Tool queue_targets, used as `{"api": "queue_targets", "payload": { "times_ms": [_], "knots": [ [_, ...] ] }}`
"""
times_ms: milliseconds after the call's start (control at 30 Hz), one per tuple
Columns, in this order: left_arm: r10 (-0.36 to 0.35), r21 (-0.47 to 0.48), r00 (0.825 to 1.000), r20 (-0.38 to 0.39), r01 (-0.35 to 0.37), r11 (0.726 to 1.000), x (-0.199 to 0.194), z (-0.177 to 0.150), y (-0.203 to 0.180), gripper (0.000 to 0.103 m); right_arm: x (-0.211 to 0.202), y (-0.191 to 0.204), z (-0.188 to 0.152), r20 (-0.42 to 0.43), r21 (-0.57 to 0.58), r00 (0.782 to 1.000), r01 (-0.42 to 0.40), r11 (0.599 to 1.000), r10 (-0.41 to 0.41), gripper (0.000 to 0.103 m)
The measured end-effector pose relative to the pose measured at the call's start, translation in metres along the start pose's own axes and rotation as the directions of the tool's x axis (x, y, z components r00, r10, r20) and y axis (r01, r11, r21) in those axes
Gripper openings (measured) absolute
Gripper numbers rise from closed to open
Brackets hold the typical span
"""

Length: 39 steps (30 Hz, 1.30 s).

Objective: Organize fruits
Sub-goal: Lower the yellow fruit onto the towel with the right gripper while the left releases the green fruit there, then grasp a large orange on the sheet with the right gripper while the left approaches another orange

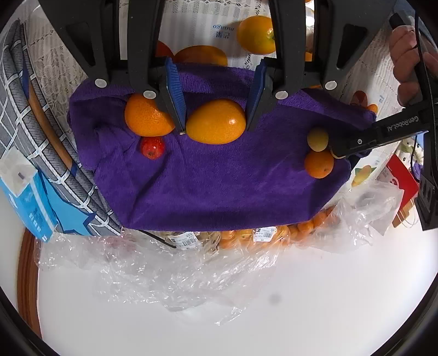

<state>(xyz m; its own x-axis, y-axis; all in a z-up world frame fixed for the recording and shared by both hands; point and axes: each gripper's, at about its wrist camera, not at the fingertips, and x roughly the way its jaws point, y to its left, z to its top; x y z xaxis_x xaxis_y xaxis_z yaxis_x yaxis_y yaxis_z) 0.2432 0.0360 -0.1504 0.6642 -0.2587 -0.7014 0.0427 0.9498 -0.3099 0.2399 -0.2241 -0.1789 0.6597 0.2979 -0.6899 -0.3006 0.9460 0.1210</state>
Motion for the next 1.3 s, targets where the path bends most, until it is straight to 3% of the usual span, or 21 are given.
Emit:
{"api": "queue_targets", "payload": {
  "times_ms": [233, 400, 667, 900, 1033, 1200, 1300],
  "knots": [
    [-0.024, -0.004, 1.0, -0.005, 0.024, 1.0, -0.001, 0.0, 0.001, 0.024, -0.005, -0.004, 0.004, -0.019, 0.042, 0.999, -0.028, 0.999, 0.029, 0.047],
    [-0.043, -0.007, 0.998, 0.045, 0.044, 0.999, -0.016, 0.0, 0.002, 0.026, -0.039, 0.0, 0.005, 0.026, 0.059, 1.0, 0.002, 0.998, -0.004, 0.047],
    [-0.053, 0.0, 0.994, 0.091, 0.053, 0.999, -0.057, -0.006, -0.002, 0.039, -0.078, 0.015, -0.036, 0.008, 0.04, 1.0, -0.003, 0.999, 0.003, 0.05],
    [-0.054, -0.011, 0.995, 0.089, 0.055, 0.998, -0.079, -0.04, 0.014, 0.045, -0.072, 0.031, -0.072, -0.045, 0.049, 0.997, -0.057, 0.997, 0.059, 0.054],
    [-0.082, -0.026, 0.994, 0.077, 0.084, 0.996, -0.071, -0.054, 0.02, 0.045, -0.063, 0.041, -0.084, -0.077, 0.031, 0.996, -0.035, 0.999, 0.037, 0.054],
    [-0.063, 0.001, 0.995, 0.082, 0.063, 0.998, -0.069, -0.06, 0.016, 0.045, -0.054, 0.046, -0.089, -0.093, 0.016, 0.996, -0.009, 1.0, 0.01, 0.053],
    [-0.061, 0.007, 0.994, 0.095, 0.061, 0.998, -0.069, -0.06, 0.015, 0.045, -0.053, 0.047, -0.09, -0.111, -0.002, 0.994, 0.012, 1.0, -0.012, 0.044]
  ]
}}
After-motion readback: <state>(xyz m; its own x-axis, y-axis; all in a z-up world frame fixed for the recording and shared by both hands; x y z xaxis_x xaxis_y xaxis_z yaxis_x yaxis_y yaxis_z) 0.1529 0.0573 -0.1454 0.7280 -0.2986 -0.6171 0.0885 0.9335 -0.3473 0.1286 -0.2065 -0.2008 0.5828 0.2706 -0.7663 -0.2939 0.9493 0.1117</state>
